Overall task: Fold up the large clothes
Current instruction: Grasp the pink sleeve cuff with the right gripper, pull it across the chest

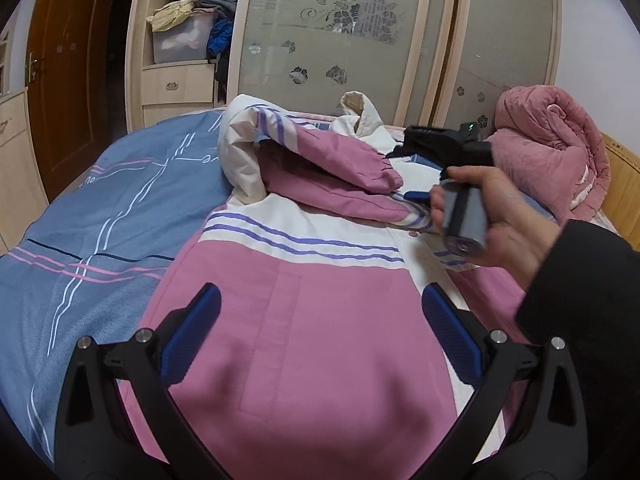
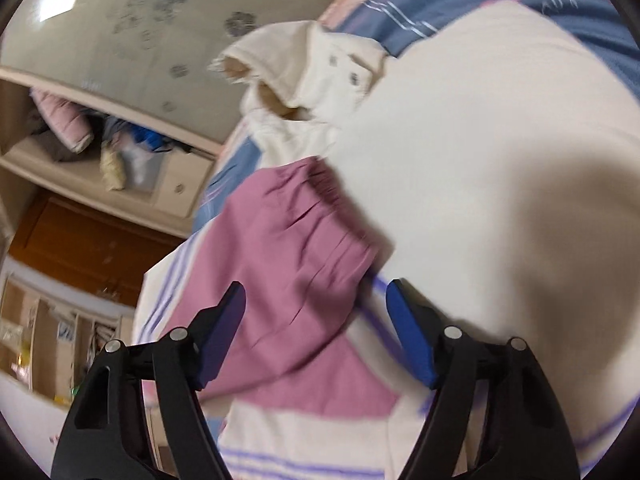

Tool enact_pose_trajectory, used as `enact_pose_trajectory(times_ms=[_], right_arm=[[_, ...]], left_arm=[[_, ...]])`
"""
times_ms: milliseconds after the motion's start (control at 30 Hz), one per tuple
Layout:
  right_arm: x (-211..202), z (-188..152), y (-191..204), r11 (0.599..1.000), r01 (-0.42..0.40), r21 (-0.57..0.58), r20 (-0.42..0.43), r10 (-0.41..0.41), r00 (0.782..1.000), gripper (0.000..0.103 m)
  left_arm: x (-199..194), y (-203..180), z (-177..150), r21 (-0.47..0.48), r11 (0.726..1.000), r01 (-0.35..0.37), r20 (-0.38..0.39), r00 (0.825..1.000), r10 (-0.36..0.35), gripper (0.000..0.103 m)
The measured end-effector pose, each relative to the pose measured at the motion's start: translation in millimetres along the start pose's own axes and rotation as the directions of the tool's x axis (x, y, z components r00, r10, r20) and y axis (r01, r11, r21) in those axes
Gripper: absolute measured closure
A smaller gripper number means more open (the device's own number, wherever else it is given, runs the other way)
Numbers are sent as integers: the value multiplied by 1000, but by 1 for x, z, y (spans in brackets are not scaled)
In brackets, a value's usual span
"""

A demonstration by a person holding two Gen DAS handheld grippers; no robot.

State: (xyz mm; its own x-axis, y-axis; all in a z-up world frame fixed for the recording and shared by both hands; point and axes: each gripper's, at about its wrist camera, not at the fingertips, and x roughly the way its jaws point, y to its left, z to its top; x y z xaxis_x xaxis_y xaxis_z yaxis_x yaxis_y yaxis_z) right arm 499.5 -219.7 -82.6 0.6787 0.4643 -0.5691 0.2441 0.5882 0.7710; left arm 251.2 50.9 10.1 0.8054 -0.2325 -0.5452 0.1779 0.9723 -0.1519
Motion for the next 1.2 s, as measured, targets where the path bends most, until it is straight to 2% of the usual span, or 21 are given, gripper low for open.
enact_pose_trajectory(times_ms=[100, 133, 167, 200, 267, 400, 533, 633, 667, 800, 900, 967, 1067, 1200], right_arm=[[19, 5, 1, 1000, 11, 12, -2, -11, 1000, 32], [26, 5, 6, 1000, 20, -5, -4, -20, 1000, 42], [29, 5, 11, 998, 49, -26, 3, -49, 999, 63], [30, 5, 13, 997, 72, -41, 11, -71, 997, 78], [24, 3, 27, 994, 77, -79, 38, -74, 997, 86], [-18, 2, 67, 977, 53, -204, 155, -22, 988, 88], [-99, 14, 100, 936, 84, -341, 322, 32, 946, 88], [-147, 29, 94, 919, 154, -363, 403, 5, 915, 88], [-156, 33, 87, 915, 179, -361, 412, -16, 911, 88], [-160, 45, 35, 893, 321, -315, 428, -168, 888, 88], [-139, 40, -26, 877, 411, -250, 385, -299, 873, 88], [-122, 33, -55, 865, 449, -225, 353, -357, 865, 88], [-106, 18, -83, 856, 478, -198, 337, -398, 853, 88], [-93, 9, -91, 833, 515, -202, 354, -428, 832, 85]], left_arm=[[1, 5, 2, -7, 1000, -3, 1, 1000, 3, 2], [2, 6, 3, -8, 1000, -4, 0, 1000, 4, 2], [3, 6, 3, -8, 1000, -6, -4, 1000, 6, 2], [4, 7, 3, -8, 1000, -7, -6, 1000, 7, 2], [7, 7, 3, -11, 1000, -8, -12, 1000, 8, 2], [8, 2, 2, -2, 1000, -6, -12, 1000, 6, 2], [6, -4, 1, 11, 1000, 10, -11, 1000, -10, 2], [6, -8, -1, 23, 1000, 14, -15, 1000, -14, 2], [6, -9, -1, 25, 1000, 16, -17, 1000, -16, 2], [6, -12, -5, 40, 999, 22, -25, 999, -21, 2], [8, -13, -6, 48, 999, 21, -32, 999, -20, 2], [10, -14, -6, 51, 998, 22, -39, 999, -20, 2], [13, -14, -7, 55, 998, 15, -47, 999, -13, 2], [17, -13, -8, 54, 999, 5, -59, 998, -1, 2]])
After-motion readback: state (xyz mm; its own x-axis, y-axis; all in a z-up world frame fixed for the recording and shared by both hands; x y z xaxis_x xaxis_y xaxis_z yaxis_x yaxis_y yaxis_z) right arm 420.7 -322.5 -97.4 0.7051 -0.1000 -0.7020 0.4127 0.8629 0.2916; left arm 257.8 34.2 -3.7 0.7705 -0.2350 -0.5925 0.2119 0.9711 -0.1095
